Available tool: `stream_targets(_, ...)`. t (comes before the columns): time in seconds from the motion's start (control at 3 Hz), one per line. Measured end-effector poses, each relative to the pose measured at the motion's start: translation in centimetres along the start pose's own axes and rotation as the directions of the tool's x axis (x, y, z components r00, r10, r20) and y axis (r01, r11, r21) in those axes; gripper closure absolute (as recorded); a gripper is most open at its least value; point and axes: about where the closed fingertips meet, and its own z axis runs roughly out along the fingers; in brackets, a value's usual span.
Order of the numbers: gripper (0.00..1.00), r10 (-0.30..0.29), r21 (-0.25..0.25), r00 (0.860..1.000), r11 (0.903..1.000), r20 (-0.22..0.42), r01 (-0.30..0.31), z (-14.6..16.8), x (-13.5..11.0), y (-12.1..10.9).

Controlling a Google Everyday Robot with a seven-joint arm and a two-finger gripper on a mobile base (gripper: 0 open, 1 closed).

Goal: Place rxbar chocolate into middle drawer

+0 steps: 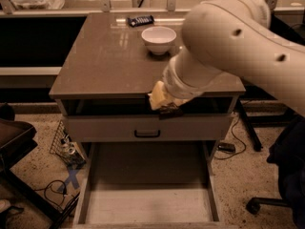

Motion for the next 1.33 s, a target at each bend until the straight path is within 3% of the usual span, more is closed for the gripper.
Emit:
stream_targets(0.33, 1.00, 0.046, -0.056, 0.997, 0.9972, -0.054, -0.049, 2.2, 8.4, -1.7)
stream_targets(0.67, 1.00, 0.045, -0.056, 0.998, 0.9973, -0.054, -0.048, 2.2, 8.3, -1.7)
stream_targets(1.0, 1.00, 0.045, -0.057, 0.997, 0.9972, -0.067, -0.049, 4.2, 8.9, -1.7)
stream_targets(1.33, 1.00, 0.004, -0.068, 0.996, 0.9977, -0.084, -0.009, 9.6, 11.6, -2.3)
